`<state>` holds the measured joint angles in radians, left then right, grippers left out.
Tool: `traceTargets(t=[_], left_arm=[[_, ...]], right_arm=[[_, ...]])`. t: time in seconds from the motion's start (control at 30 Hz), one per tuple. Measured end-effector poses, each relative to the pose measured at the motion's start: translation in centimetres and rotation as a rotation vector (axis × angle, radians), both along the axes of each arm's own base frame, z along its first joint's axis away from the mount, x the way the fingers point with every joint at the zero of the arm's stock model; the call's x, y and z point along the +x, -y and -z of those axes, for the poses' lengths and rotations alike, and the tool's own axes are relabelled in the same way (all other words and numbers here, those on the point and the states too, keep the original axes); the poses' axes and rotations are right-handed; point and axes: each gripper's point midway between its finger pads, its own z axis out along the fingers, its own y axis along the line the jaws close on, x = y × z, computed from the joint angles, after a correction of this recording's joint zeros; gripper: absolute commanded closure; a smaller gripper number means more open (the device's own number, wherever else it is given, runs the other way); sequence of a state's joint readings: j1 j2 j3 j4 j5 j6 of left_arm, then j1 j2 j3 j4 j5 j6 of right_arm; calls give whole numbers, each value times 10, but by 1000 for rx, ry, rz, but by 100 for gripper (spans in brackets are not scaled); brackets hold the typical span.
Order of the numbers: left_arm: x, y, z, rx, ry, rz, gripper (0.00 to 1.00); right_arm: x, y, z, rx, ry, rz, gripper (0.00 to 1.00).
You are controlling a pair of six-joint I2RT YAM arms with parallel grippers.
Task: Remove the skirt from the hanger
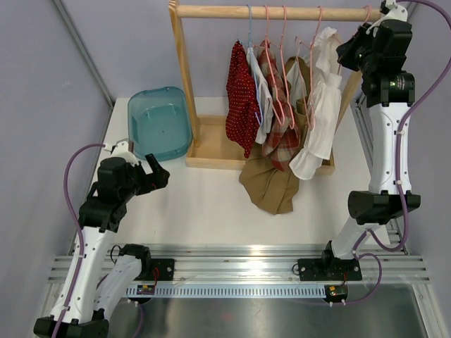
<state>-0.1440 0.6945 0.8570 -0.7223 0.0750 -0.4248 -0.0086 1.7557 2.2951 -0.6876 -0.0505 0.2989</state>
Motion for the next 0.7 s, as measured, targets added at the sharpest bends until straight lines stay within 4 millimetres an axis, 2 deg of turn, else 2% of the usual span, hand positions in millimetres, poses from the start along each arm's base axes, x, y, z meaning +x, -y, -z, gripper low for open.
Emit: traceTargets(t=[0.17, 0.23, 0.3, 0.4, 0.5, 0.53, 0.63, 0.7], left_arm=[[1, -1, -4, 12, 10, 3, 1], [3, 2, -15, 19, 19, 11, 1], [6, 11, -40, 22, 53, 43, 1], [13, 32, -100, 18, 158, 117, 1], [16, 69, -165, -4, 281, 226, 1], [16, 81, -180, -11, 309, 262, 1], [2, 140, -219, -22, 370, 422, 1], [-14, 189, -233, -24, 392, 535, 1]], right_arm=[[-13, 2, -27, 2, 49, 13, 100], [-21, 3, -35, 1, 68, 17, 100], [-33, 4, -43, 1, 84, 26, 100], [-55, 5, -49, 8, 100, 35, 100], [-81, 4, -47, 24, 101, 37, 100], [-88, 4, -45, 30, 98, 39, 100], [-113, 7, -33, 54, 80, 64, 100], [-126, 9, -25, 69, 65, 82, 100]])
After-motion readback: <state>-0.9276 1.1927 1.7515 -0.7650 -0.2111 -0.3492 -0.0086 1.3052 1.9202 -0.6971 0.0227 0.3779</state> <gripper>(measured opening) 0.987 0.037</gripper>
